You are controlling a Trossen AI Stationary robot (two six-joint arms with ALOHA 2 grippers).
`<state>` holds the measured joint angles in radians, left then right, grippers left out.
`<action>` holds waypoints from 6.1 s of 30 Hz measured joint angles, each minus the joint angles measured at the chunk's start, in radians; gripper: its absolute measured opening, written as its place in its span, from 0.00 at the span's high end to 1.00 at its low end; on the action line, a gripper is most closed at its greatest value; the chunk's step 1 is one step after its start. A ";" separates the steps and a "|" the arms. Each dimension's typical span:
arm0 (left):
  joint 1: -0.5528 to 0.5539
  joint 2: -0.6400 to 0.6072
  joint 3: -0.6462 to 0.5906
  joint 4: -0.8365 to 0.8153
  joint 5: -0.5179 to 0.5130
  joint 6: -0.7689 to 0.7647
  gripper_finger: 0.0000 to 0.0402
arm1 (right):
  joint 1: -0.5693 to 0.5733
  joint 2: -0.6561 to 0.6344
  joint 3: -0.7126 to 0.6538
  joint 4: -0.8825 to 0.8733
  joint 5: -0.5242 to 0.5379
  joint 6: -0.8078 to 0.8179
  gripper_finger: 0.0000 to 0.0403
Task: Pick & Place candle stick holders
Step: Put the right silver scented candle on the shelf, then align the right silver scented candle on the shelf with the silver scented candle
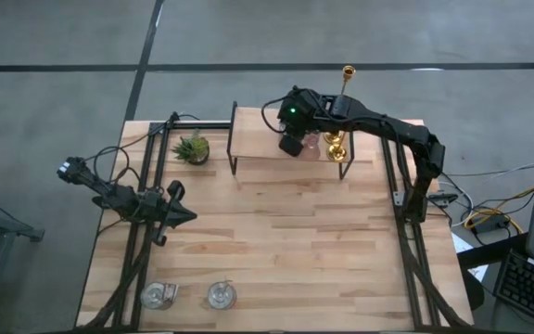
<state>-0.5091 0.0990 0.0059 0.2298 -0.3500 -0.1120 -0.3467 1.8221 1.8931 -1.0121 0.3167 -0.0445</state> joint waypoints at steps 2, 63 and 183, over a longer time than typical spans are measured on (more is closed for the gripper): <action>0.000 0.000 0.000 0.000 0.000 0.000 0.96 | 0.011 0.000 0.000 -0.019 -0.001 -0.011 0.78; 0.000 0.000 0.000 0.000 0.000 0.000 0.96 | 0.035 0.067 -0.072 -0.002 0.107 -0.174 0.98; 0.000 0.001 0.000 0.000 0.000 0.000 0.96 | 0.870 -1.090 -1.696 1.429 -0.081 0.142 0.98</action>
<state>-0.5091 0.0998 0.0059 0.2295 -0.3500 -0.1120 0.5236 0.7323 0.1970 0.4170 0.2357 0.0972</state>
